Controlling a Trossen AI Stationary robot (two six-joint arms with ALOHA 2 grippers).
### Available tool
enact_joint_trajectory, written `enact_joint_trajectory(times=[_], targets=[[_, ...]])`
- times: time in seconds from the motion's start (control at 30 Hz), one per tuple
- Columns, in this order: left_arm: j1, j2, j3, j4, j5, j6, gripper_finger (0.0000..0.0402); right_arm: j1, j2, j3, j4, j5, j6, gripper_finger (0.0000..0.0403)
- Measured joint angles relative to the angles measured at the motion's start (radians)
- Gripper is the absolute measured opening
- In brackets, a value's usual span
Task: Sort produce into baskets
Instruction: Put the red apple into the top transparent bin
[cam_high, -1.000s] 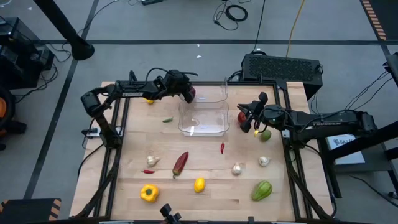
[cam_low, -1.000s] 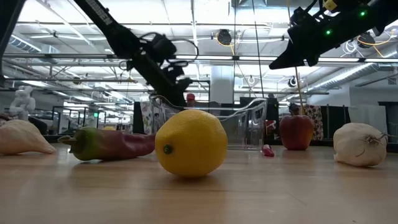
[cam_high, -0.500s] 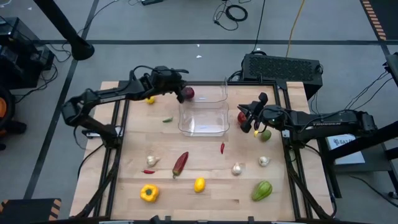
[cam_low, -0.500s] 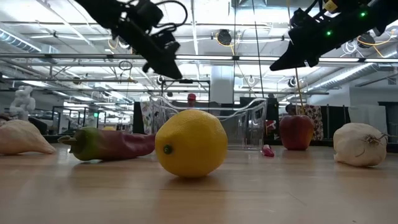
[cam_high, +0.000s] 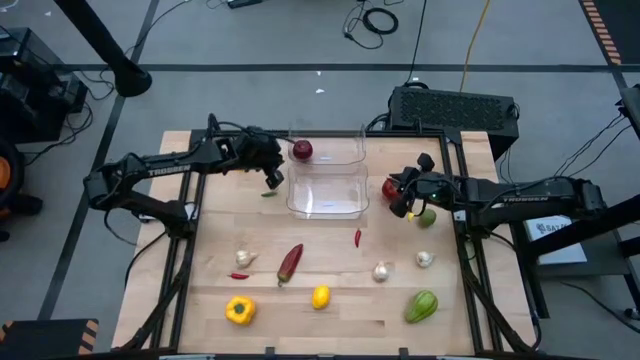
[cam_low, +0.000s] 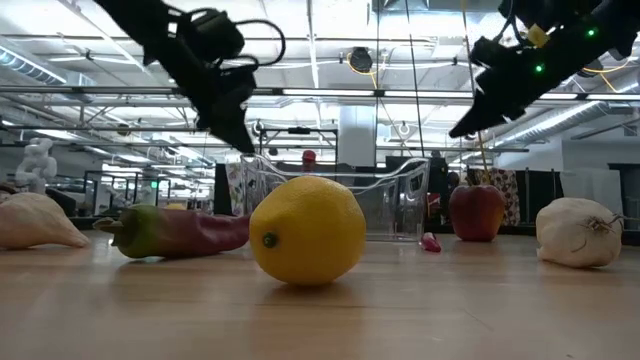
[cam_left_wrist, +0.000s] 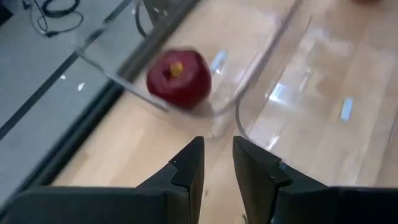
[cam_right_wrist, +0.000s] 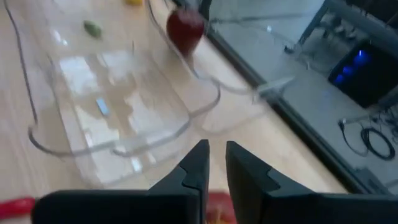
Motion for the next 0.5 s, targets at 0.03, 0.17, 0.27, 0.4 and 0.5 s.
enact_joint_trajectory(times=[0.03, 0.17, 0.27, 0.4, 0.5], targets=[[0.000, 0.000, -0.010, 0.000, 0.000, 0.003, 0.0091, -0.003, 0.000, 0.000, -0.019, 0.000, 0.012, 0.0056], [-0.002, -0.011, -0.036, -0.009, 0.000, -0.013, 0.0090, -0.003, 0.000, -0.011, -0.066, -0.005, 0.048, 0.0094], [-0.018, -0.033, -0.040, -0.046, 0.001, -0.035, 0.0090, -0.003, -0.001, -0.064, -0.029, -0.006, 0.077, 0.0119], [-0.045, -0.076, -0.048, -0.100, 0.005, -0.063, 0.0090, -0.004, 0.000, -0.167, 0.097, 0.007, 0.094, 0.0138], [-0.065, -0.111, -0.048, -0.114, 0.004, -0.066, 0.0090, -0.003, 0.000, -0.219, 0.199, 0.009, 0.064, 0.0141]])
